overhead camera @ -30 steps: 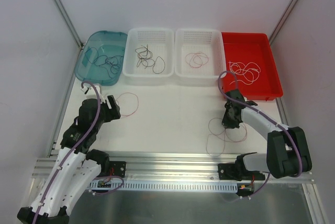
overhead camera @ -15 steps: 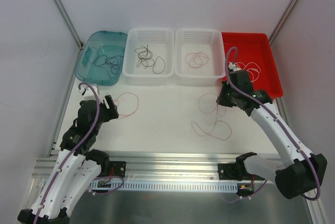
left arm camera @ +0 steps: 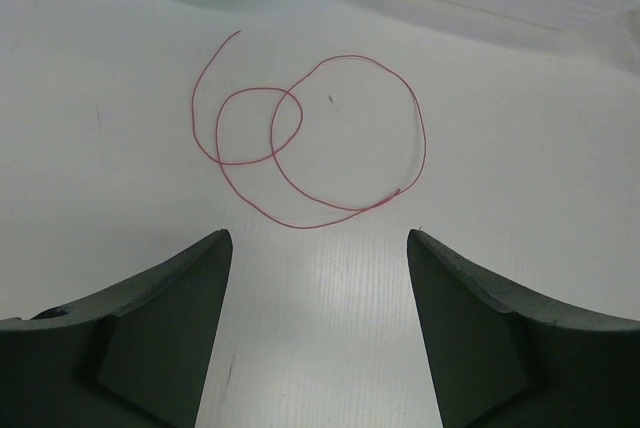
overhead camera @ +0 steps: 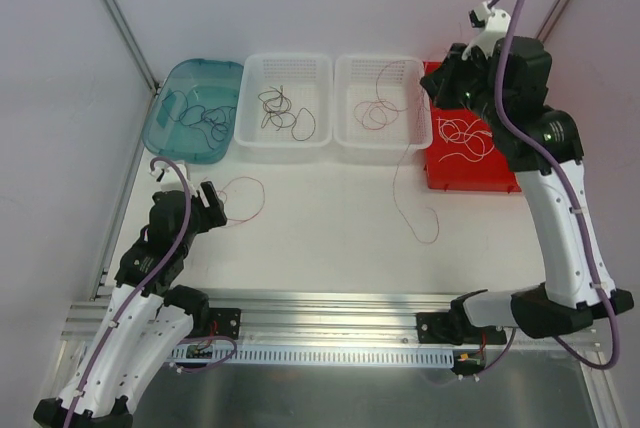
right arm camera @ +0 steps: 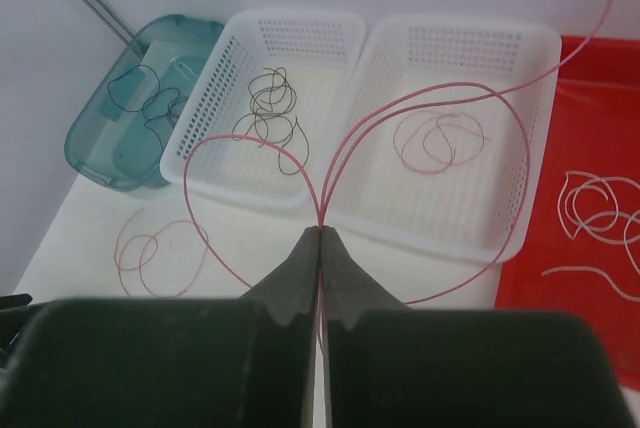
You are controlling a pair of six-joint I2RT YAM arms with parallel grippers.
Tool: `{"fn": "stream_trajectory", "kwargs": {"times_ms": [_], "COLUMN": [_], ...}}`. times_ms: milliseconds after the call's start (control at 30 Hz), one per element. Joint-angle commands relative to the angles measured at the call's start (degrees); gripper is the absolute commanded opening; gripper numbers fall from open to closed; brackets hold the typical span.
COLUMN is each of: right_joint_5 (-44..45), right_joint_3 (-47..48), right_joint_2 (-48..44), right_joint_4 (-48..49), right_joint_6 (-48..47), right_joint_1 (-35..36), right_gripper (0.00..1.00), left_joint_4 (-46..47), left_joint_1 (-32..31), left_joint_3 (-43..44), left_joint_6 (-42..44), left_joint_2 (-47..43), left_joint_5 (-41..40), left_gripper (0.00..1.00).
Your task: Untangle the cables
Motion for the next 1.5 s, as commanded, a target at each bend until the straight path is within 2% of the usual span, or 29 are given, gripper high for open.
{"fn": "stream_trajectory", "kwargs": {"times_ms": [0,300,333,400,433,533,567,633,900,967,1100,1267,1333,1467], "right_joint_5": [-2.21,-4.5,-4.59,-5.03,-5.38,-6.35,-6.61,-6.96,-13.47,-13.29,-14.87,-13.91,-13.21,-11.28], "right_joint_3": [5.84,11.65,12.17,14.1,16.98,19.21,18.25,15.1,-15.75,-23.19,-31.83,-34.75,-34.32,-31.95], "right_joint_2": [8.39,28.94,30.72,34.67,37.99,39.79,38.66,35.67,14.86,11.86,10.52,14.29,16.22,22.62], "right_joint_4": [3.62,13.55,14.09,13.32,12.53,9.18,8.83,9.09,6.29,4.18,2.76,2.5,3.02,2.16], "right_joint_6": [-5.44,-4.57,-4.48,-3.95,-3.95,-5.0,-5.53,-7.02,-15.98,-18.8,-21.7,-24.78,-25.04,-26.45], "right_joint_1": [-0.05,-4.53,-4.97,-6.02,-6.38,-6.73,-6.73,-6.64,-4.27,-2.96,-1.37,-0.05,0.12,1.61], "right_gripper": [0.01,0.01,0.04,0.16,0.35,0.55,0.65,0.73,0.73,0.72,0.7,0.66,0.61,0.57], "left_joint_4": [1.68,1.68,1.68,1.68,1.68,1.77,1.77,1.77,1.86,1.77,2.03,2.03,2.03,2.03], "left_joint_1": [0.05,0.14,0.14,0.14,0.05,0.05,0.05,0.14,0.14,0.14,0.14,0.23,0.23,0.14], "left_joint_3": [-0.48,-0.57,-0.57,-0.66,-0.57,-0.57,-0.57,-0.57,-0.57,-0.48,-0.57,-0.74,-0.66,-0.75], "left_joint_6": [0.06,0.24,0.24,0.24,0.24,0.33,0.33,0.33,0.42,0.5,0.59,0.68,0.68,0.86], "left_joint_2": [0.21,0.74,0.91,0.82,0.82,0.82,0.82,0.74,0.56,0.56,0.65,0.47,0.3,0.12], "left_joint_5": [-1.05,0.01,0.09,0.09,0.09,0.18,0.18,0.36,0.8,1.06,1.32,1.15,1.15,0.89], "left_gripper": [0.72,0.72,0.71,0.71,0.72,0.72,0.72,0.71,0.72,0.72,0.72,0.72,0.72,0.72]}}
